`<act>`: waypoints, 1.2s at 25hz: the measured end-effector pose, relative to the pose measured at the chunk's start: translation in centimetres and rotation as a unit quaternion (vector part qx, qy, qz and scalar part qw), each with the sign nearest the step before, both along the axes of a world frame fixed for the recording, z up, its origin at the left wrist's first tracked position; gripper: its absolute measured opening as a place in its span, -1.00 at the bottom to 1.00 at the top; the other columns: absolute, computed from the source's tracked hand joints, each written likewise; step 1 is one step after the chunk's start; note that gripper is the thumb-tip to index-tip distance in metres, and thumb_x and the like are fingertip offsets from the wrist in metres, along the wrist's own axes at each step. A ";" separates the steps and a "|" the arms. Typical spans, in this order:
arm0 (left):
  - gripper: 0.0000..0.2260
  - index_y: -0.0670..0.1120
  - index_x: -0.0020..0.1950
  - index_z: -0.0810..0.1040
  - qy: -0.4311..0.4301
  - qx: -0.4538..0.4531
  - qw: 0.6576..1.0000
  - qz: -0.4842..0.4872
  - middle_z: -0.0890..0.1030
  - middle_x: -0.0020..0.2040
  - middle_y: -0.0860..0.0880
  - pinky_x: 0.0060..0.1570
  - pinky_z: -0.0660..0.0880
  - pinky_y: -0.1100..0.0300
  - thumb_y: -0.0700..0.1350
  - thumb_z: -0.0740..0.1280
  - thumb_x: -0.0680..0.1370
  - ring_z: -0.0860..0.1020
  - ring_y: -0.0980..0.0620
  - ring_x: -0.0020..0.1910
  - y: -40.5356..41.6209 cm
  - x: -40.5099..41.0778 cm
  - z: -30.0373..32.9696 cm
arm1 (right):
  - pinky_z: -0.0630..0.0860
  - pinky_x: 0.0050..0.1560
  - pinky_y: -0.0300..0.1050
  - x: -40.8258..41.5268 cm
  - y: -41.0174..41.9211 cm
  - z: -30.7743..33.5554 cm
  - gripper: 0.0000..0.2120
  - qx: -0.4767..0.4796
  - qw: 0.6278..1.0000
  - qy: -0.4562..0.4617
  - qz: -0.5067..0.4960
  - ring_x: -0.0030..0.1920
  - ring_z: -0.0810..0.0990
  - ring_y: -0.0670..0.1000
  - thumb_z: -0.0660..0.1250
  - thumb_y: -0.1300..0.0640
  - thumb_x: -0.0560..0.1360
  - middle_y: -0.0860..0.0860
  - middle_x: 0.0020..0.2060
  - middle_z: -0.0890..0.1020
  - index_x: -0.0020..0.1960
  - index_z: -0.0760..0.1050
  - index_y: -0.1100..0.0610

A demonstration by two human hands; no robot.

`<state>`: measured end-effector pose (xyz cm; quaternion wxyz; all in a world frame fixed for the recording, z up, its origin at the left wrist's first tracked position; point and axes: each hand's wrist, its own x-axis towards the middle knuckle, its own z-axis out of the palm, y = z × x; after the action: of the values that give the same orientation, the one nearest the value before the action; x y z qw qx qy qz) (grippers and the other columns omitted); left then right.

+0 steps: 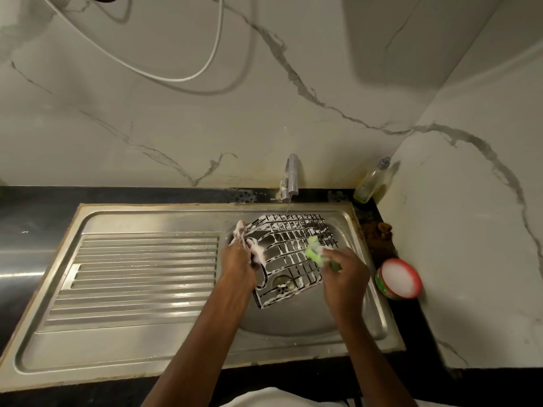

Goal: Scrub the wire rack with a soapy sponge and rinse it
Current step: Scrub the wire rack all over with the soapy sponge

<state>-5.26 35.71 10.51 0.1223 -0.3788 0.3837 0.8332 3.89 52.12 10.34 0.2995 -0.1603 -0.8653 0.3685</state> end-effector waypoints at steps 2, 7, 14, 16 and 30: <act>-0.80 -0.01 0.15 0.68 0.007 0.005 1.000 0.003 0.55 -0.42 0.02 -0.56 0.43 0.24 -0.06 0.26 0.70 0.36 0.13 -0.57 0.1 -0.1 0.0 | 0.64 -0.30 -0.18 1.1 -2.9 1.0 -0.75 0.009 0.996 0.049 0.070 -0.15 0.66 -0.01 0.43 0.45 0.38 0.04 -0.12 0.69 -0.01 0.66 0.21; -0.77 0.00 0.15 0.69 -0.023 -0.008 1.000 -0.009 0.48 -0.29 -0.06 -0.57 0.35 0.26 -0.07 0.22 0.72 0.30 0.14 -0.57 -0.4 -0.2 1.0 | 0.65 -0.13 -0.20 1.7 -0.3 0.3 -0.73 0.014 0.993 0.073 0.095 -0.09 0.68 -0.05 0.40 0.53 0.35 0.03 -0.12 0.69 -0.13 0.67 0.21; -0.81 -0.03 0.19 0.66 -0.015 0.012 1.000 0.018 0.48 -0.50 0.02 -0.67 0.35 0.32 -0.10 0.25 0.71 0.33 0.15 -0.68 -0.1 0.0 1.1 | 0.59 0.05 -0.19 3.1 -3.9 1.1 -0.73 0.045 0.986 0.083 0.140 0.05 0.65 0.01 0.25 0.47 0.39 0.08 -0.01 0.66 -0.04 0.63 0.25; -0.77 -0.03 0.22 0.68 -0.028 0.006 1.000 0.008 0.51 -0.40 -0.02 -0.67 0.33 0.30 -0.09 0.24 0.72 0.27 0.16 -0.68 -0.1 -0.4 1.0 | 0.59 0.09 -0.21 2.9 -3.4 0.8 -0.72 0.071 0.980 0.089 0.163 0.07 0.63 -0.02 0.23 0.46 0.40 0.09 0.02 0.65 -0.02 0.63 0.27; -0.60 -0.19 0.57 0.34 -0.013 0.010 1.000 -0.002 0.34 0.56 -0.28 -0.48 0.49 0.34 -0.10 0.14 0.74 0.41 0.11 -0.29 -0.6 0.3 1.2 | 0.53 -0.05 -0.34 1.6 2.6 -2.6 -0.76 0.075 0.996 0.035 0.012 -0.05 0.66 0.11 0.37 0.51 0.34 0.12 -0.09 0.68 -0.09 0.62 0.25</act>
<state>-5.00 35.15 11.70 0.1330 -0.3874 0.3749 0.8317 5.44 54.74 7.74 0.3363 -0.1141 -0.8815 0.3112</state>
